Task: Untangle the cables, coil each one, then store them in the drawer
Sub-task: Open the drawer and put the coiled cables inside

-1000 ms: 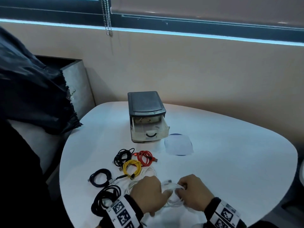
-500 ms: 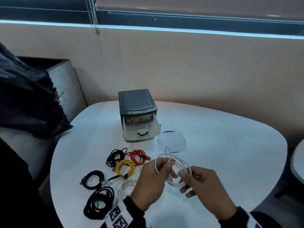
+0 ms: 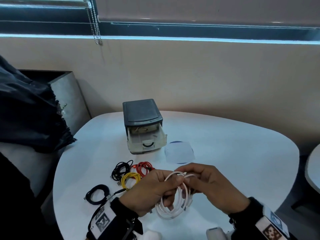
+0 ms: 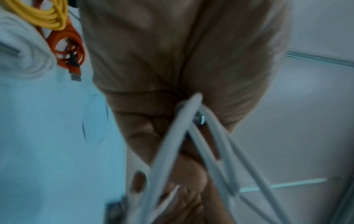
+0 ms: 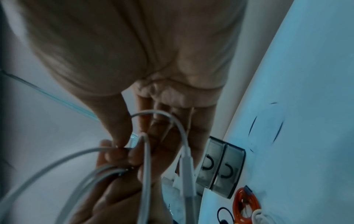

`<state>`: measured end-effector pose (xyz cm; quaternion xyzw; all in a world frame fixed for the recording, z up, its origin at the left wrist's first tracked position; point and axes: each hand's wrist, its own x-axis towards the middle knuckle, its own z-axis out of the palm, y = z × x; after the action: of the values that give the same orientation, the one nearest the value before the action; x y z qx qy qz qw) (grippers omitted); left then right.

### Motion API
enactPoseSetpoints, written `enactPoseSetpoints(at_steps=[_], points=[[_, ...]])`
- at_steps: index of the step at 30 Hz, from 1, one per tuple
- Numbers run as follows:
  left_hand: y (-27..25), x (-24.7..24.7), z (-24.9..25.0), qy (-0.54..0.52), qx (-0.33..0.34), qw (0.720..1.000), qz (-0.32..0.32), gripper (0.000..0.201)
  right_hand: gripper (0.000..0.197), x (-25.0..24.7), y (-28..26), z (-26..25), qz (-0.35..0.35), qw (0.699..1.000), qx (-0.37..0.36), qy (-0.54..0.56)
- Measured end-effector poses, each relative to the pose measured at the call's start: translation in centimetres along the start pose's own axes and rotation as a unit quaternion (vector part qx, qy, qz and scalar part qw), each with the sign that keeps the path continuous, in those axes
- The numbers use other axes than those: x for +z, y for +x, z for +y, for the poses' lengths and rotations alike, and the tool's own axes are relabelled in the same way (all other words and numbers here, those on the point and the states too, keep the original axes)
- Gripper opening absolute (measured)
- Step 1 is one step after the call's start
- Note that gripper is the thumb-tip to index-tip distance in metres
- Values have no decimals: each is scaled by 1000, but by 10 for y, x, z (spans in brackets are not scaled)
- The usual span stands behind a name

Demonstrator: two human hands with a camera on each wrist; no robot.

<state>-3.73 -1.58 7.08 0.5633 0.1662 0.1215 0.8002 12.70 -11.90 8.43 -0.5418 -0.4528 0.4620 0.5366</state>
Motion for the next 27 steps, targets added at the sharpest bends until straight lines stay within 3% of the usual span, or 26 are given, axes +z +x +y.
enactPoseSetpoints(at_steps=[6, 10, 15, 17, 22, 25, 27], points=[[3, 6, 3, -53, 19, 992, 112, 19, 18, 1, 2, -1, 81, 995, 35, -40], [8, 5, 5, -186, 34, 965, 181, 26, 20, 3, -1, -2, 104, 993, 42, -22], [10, 8, 12, -289, 54, 935, 197, 31, 24, 12, -4, 4, 173, 984, 37, 24], [9, 8, 15, -299, 62, 932, 194, 29, 26, 12, -4, 3, 195, 980, 21, 32], [-1, 0, 22, -299, 90, 931, 189, 29, 26, 1, -4, 3, 228, 970, -36, -72], [-9, -7, 23, -241, 93, 950, 177, 29, 25, -16, -1, 0, 282, 956, -55, -65], [-14, -8, 18, -147, 66, 974, 157, 28, 27, -28, 2, -7, 320, 943, -69, -57]])
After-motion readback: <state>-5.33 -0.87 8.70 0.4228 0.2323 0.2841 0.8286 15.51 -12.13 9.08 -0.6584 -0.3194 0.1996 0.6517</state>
